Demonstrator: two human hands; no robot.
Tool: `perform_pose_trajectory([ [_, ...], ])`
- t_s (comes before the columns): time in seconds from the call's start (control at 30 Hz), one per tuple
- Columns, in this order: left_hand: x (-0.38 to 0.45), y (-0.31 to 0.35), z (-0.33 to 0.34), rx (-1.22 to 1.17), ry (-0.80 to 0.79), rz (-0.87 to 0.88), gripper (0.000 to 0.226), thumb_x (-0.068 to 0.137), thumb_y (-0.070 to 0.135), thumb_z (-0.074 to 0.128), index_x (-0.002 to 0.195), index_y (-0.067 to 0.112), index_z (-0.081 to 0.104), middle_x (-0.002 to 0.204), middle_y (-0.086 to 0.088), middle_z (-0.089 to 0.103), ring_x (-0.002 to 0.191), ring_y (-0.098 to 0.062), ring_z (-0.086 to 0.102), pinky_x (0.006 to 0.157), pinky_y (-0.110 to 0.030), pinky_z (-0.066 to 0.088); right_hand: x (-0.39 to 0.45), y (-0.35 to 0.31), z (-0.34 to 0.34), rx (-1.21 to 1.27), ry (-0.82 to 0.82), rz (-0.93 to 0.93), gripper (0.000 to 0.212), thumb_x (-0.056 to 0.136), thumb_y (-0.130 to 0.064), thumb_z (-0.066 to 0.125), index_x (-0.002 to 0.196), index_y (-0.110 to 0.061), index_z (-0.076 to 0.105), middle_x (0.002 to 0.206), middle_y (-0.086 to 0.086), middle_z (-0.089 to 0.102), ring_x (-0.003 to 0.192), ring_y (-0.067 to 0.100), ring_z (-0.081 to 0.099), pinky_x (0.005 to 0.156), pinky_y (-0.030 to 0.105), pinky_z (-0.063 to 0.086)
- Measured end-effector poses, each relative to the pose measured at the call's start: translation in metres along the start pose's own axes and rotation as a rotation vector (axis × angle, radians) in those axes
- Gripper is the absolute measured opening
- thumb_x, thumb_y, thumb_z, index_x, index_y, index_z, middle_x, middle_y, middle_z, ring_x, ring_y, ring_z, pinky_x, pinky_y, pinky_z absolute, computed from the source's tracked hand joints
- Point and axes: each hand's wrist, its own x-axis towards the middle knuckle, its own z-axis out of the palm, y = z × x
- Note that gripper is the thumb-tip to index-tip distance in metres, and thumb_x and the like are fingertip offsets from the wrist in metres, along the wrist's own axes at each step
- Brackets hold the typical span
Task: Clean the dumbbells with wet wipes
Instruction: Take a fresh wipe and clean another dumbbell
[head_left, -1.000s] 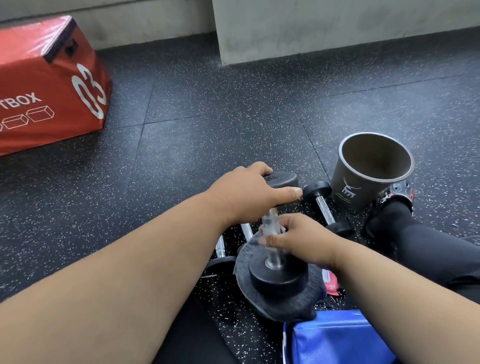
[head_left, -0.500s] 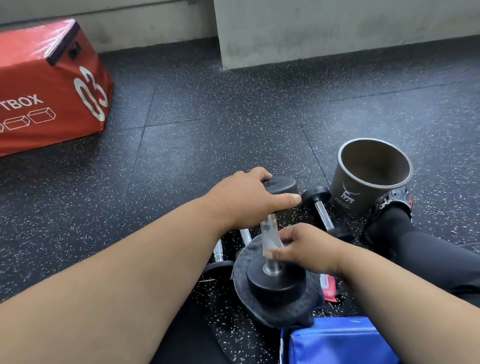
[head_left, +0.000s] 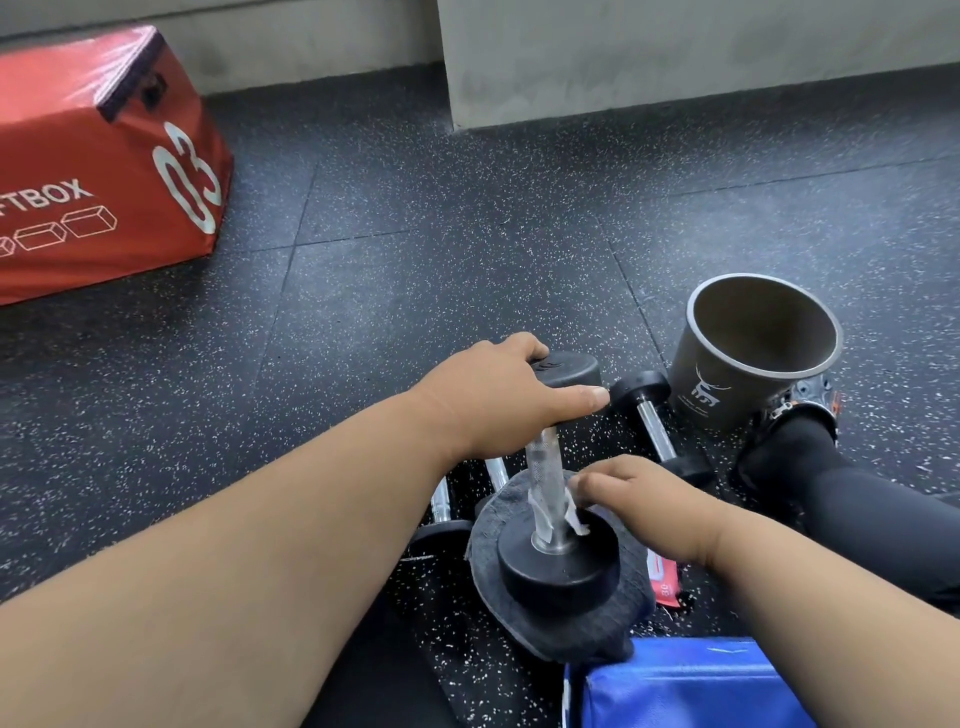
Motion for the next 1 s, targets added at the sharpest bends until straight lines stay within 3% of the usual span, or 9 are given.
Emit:
perform_pose_trajectory([
  [0.07,0.001,0.0,0.0,0.001,0.0,0.001,0.087,0.077,0.094,0.057,0.146,0.042,0.049,0.124,0.001,0.061,0.108,-0.021,0.061,0.094,-0.039,0.051,0.003,0.003,-0.004,0.054,0.006,-0.002,0.041,0.08,-0.044,0.056,0.088,-0.01,0.078,0.091,0.005,0.078,0.09,0.019,0.069,0.102,0.049,0.052],
  [0.13,0.002,-0.001,0.0,0.002,-0.007,-0.002,0.086,0.078,0.093,0.057,0.146,0.042,0.048,0.123,0.001,0.06,0.106,-0.021,0.061,0.091,-0.038,0.05,0.005,0.007,-0.003,0.076,-0.022,-0.017,0.031,0.079,-0.039,0.062,0.084,-0.012,0.074,0.084,0.004,0.073,0.083,0.015,0.063,0.093,0.046,0.053],
  [0.2,0.002,-0.001,-0.001,0.001,-0.009,-0.004,0.084,0.079,0.093,0.057,0.145,0.042,0.049,0.121,0.002,0.061,0.104,-0.02,0.061,0.089,-0.038,0.05,0.007,0.011,-0.003,0.144,-0.058,-0.039,0.01,0.086,-0.021,0.07,0.081,-0.012,0.072,0.082,0.001,0.071,0.08,0.014,0.061,0.082,0.04,0.052],
  [0.3,0.004,-0.001,-0.002,-0.005,-0.009,-0.003,0.082,0.08,0.092,0.057,0.143,0.041,0.05,0.119,0.004,0.063,0.102,-0.018,0.062,0.089,-0.038,0.052,0.009,0.014,-0.004,0.225,-0.133,-0.05,0.014,0.093,-0.001,0.077,0.083,-0.009,0.07,0.08,0.002,0.073,0.076,0.012,0.064,0.073,0.026,0.052],
  [0.47,0.005,0.0,-0.003,-0.002,0.0,-0.009,0.081,0.081,0.091,0.057,0.143,0.038,0.051,0.109,0.01,0.065,0.1,-0.017,0.063,0.086,-0.037,0.051,0.014,0.013,0.001,0.335,-0.092,-0.048,0.034,0.082,0.0,0.089,0.087,-0.007,0.056,0.074,0.005,0.07,0.07,0.016,0.065,0.068,0.026,0.054],
  [0.6,0.005,0.002,-0.003,-0.01,0.004,-0.008,0.08,0.083,0.089,0.057,0.143,0.037,0.052,0.105,0.013,0.065,0.099,-0.016,0.064,0.086,-0.037,0.051,0.015,0.006,0.003,0.505,-0.129,-0.024,0.034,0.085,-0.007,0.086,0.108,-0.003,0.061,0.09,0.011,0.076,0.082,0.021,0.071,0.078,0.028,0.059],
  [0.7,0.006,0.002,-0.002,0.001,0.004,-0.008,0.081,0.083,0.09,0.057,0.143,0.037,0.052,0.111,0.009,0.067,0.101,-0.018,0.065,0.089,-0.038,0.052,0.012,0.003,-0.001,0.521,-0.163,-0.024,0.029,0.095,-0.009,0.073,0.121,0.002,0.067,0.107,0.012,0.08,0.099,0.019,0.075,0.09,0.025,0.056],
  [0.87,0.006,0.001,-0.001,0.004,0.007,-0.001,0.079,0.081,0.091,0.057,0.14,0.039,0.052,0.114,0.007,0.067,0.1,-0.017,0.065,0.093,-0.039,0.054,0.012,0.008,-0.003,0.477,-0.228,0.012,0.024,0.092,-0.005,0.076,0.116,-0.002,0.078,0.109,0.021,0.08,0.096,0.023,0.077,0.088,0.028,0.059],
  [1.0,0.005,0.002,-0.001,0.002,0.01,0.001,0.078,0.081,0.091,0.058,0.139,0.039,0.053,0.113,0.008,0.067,0.1,-0.016,0.065,0.091,-0.038,0.054,0.014,0.01,0.002,0.255,-0.158,0.006,0.018,0.081,-0.016,0.091,0.095,-0.013,0.081,0.084,0.007,0.077,0.077,0.015,0.068,0.076,0.028,0.054],
])
